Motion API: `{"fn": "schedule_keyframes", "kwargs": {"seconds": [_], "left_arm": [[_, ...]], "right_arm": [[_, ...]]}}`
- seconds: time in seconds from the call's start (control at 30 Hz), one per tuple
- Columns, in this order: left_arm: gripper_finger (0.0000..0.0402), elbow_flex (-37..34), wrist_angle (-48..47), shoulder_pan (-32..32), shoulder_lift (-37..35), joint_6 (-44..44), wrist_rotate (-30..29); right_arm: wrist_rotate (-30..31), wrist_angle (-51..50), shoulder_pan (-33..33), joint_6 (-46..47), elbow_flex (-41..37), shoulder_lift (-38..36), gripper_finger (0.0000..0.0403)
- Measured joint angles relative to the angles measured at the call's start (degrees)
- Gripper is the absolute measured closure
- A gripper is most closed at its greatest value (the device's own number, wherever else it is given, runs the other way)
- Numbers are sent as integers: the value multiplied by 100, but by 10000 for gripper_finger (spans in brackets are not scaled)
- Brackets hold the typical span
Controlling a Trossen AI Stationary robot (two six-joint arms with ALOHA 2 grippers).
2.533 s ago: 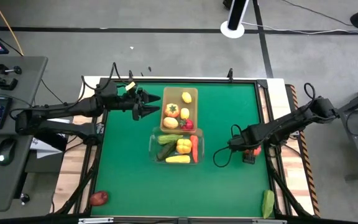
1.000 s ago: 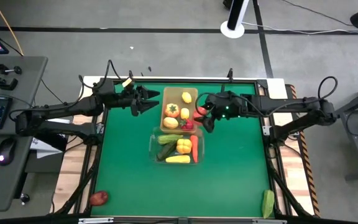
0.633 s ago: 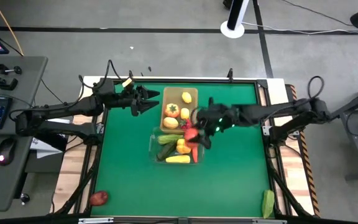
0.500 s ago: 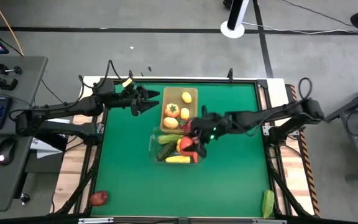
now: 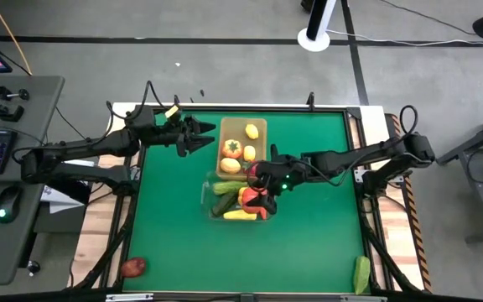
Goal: Sort produce into baskets
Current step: Put the orange pumpkin into the transparent bin
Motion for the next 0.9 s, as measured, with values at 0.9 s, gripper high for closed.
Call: {"fn": "schedule_keyframes", "kwargs": {"seconds": [0.9], "left_arm": [[21,0,61,-388,-1,353,75]], "right_arm": [[50,330,-39,503,2,0,114]]}}
